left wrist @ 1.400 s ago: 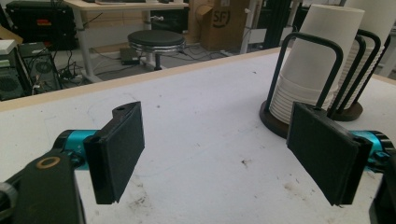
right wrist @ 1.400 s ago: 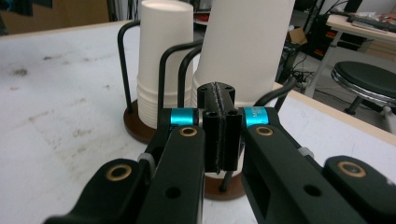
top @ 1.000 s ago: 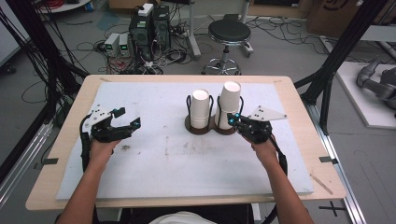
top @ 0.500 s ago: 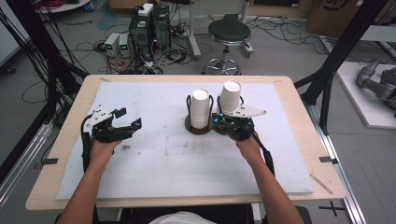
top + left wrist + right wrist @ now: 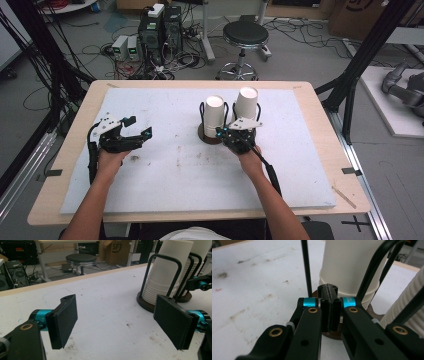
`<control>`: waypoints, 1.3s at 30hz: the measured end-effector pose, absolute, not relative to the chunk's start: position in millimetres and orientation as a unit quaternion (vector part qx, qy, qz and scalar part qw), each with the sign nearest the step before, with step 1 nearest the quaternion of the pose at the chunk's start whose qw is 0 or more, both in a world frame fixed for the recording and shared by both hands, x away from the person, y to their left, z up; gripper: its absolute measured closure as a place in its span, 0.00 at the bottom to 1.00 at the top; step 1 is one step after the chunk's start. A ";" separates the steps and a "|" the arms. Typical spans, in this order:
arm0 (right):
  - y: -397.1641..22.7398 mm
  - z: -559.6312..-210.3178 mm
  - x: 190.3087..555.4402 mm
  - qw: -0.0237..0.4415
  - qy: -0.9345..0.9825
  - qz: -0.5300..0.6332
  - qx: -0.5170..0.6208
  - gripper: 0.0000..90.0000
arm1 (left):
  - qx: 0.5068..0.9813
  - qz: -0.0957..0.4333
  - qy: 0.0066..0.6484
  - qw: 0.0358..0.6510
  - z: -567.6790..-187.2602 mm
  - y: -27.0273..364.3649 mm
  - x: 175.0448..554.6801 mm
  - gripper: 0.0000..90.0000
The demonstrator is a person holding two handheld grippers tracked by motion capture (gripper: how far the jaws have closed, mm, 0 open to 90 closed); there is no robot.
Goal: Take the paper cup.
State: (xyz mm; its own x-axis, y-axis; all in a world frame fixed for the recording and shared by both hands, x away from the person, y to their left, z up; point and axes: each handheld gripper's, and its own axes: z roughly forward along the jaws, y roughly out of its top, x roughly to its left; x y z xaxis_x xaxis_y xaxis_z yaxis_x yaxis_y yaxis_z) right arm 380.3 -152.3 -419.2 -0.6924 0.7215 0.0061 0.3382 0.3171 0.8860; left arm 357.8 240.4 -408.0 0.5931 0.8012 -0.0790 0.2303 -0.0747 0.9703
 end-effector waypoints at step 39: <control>-129.1 -428.9 385.9 0.205 0.767 0.436 0.425 1.00 | 0.707 0.215 0.312 0.597 -371.0 197.1 393.5 0.22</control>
State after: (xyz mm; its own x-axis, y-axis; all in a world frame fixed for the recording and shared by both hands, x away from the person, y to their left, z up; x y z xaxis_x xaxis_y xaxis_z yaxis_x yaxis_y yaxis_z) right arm 385.9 -129.1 -428.9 -0.5550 0.8300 0.0561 0.4731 0.2594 0.8419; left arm 393.5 197.1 -371.0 0.7131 0.6978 -0.0676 0.1834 -0.0927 0.9787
